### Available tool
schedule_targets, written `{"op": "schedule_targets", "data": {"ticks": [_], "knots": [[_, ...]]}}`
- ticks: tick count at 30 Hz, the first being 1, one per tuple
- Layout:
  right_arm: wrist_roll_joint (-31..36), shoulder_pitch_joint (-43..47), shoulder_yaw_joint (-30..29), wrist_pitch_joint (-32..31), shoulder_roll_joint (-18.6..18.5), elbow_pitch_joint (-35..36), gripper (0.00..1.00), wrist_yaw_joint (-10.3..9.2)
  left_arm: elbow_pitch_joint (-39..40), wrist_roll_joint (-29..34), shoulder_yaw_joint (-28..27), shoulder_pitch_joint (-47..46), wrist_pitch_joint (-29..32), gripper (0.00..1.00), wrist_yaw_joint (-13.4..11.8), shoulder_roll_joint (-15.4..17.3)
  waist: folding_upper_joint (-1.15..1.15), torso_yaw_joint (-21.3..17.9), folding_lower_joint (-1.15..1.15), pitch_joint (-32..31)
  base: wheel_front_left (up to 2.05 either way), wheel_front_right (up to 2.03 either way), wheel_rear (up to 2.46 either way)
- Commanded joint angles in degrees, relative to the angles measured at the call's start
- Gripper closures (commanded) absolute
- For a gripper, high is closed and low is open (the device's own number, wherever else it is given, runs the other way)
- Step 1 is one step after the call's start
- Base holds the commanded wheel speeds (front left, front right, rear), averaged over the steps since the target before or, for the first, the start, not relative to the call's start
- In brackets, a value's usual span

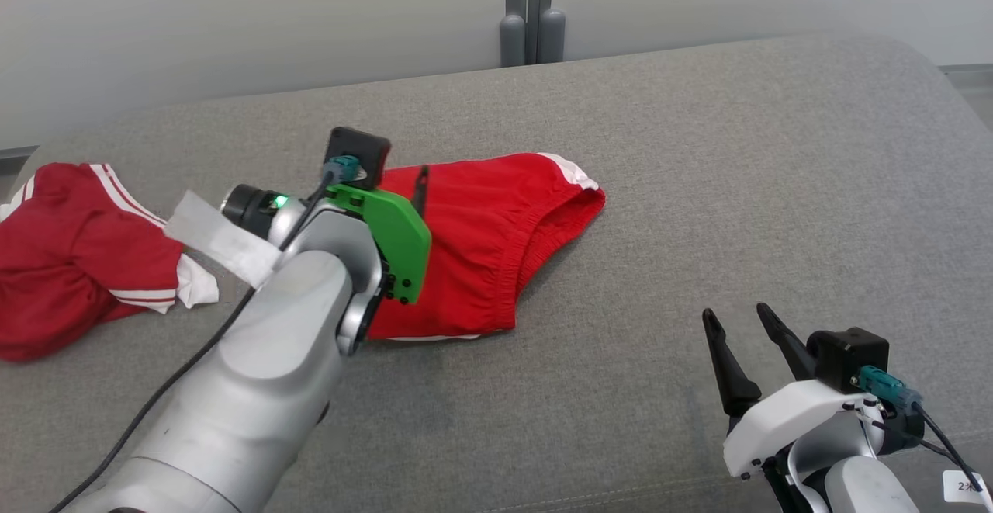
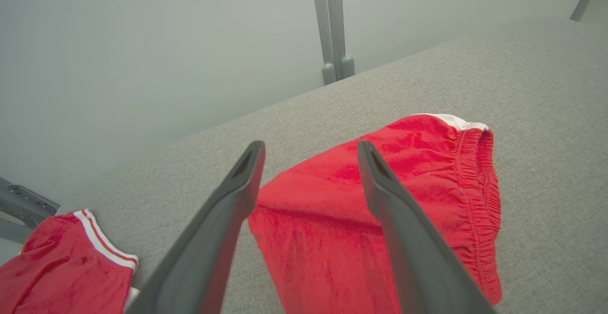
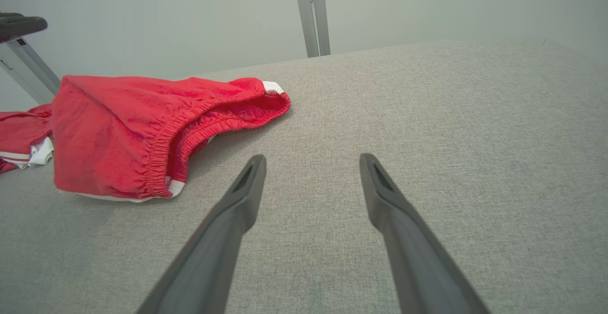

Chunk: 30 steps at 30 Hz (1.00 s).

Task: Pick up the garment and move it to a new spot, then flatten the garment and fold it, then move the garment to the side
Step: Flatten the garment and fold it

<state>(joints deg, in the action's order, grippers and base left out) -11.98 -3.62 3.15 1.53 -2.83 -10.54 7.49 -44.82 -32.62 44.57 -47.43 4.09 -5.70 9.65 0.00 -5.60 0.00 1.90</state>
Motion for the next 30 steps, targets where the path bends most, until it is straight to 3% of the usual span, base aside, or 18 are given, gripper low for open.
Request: {"op": "schedule_targets", "data": {"ticks": [1,7,14,30], "knots": [[-0.05,0.60,-0.10,-0.08,-0.13,0.29,0.00,0.00,0.84,0.39,0.70,-0.31,0.51,0.00,0.45,-0.59,0.00,-0.42,0.00,0.40,0.00,0.00,0.00],[0.56,1.00,-0.56,-0.44,-0.12,1.05,0.00,0.00,6.48,2.37,6.36,4.65,3.17,0.00,1.24,-2.79,0.00,-1.56,0.00,1.85,0.00,0.00,0.00],[0.56,0.44,-0.73,-0.76,-0.12,1.49,0.00,0.00,8.22,3.44,10.90,10.54,5.59,0.00,0.64,-2.59,0.00,-2.10,0.00,2.70,0.00,0.00,0.00],[0.69,-1.47,0.39,-0.62,-0.12,2.08,0.00,0.00,0.06,8.55,16.25,7.36,2.23,0.00,1.08,-3.37,0.00,-4.64,0.00,6.75,0.00,0.00,0.00]]}}
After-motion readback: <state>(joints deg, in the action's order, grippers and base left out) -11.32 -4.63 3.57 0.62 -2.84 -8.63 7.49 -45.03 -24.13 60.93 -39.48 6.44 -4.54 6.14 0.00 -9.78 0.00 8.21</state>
